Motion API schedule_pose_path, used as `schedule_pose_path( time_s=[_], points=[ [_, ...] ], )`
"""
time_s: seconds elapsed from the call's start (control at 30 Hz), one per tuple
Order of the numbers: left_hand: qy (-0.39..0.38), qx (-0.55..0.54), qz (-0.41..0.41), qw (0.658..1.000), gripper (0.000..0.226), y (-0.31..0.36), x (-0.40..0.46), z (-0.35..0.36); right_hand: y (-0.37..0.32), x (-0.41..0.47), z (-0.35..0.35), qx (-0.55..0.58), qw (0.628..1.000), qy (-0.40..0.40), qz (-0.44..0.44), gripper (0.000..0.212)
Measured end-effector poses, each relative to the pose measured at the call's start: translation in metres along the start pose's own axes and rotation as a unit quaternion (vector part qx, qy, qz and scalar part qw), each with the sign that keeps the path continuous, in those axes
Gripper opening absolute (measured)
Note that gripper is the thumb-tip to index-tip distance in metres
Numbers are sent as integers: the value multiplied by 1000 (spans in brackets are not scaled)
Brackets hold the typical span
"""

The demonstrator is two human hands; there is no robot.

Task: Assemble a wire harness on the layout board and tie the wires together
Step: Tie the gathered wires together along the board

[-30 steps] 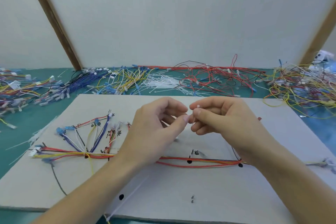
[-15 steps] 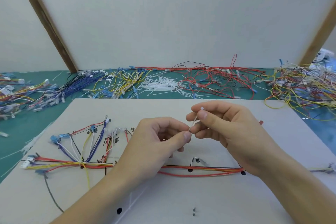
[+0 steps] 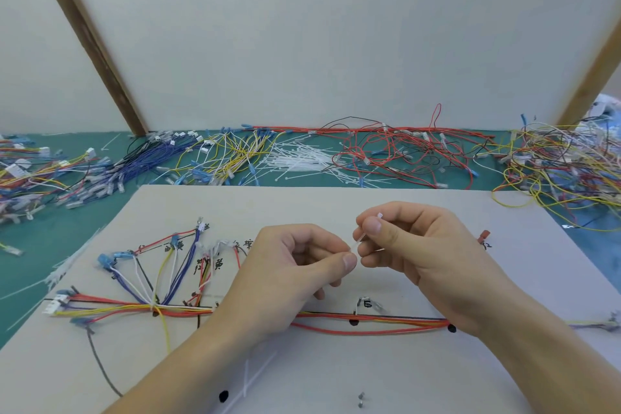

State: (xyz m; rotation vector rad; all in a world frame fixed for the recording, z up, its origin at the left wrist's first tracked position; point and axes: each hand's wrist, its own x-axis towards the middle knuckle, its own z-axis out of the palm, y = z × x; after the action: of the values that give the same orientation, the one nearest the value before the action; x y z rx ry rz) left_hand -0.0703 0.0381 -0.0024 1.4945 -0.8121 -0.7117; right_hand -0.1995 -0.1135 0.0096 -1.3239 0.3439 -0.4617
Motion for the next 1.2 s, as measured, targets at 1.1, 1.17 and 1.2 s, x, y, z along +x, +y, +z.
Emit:
schedule_pose_path(
  time_s=[1.1, 1.17, 1.2],
  points=[
    [-169, 415, 140, 883, 11, 14, -12, -15, 18, -1, 6, -348, 932, -12, -105, 18],
    [-168, 408, 142, 886, 11, 13, -11, -16, 18, -1, 5, -352, 931, -30, -92, 16],
    [-166, 403, 141, 889, 12, 13, -11, -16, 17, -1, 5, -350, 932, -40, -88, 16]
  ],
)
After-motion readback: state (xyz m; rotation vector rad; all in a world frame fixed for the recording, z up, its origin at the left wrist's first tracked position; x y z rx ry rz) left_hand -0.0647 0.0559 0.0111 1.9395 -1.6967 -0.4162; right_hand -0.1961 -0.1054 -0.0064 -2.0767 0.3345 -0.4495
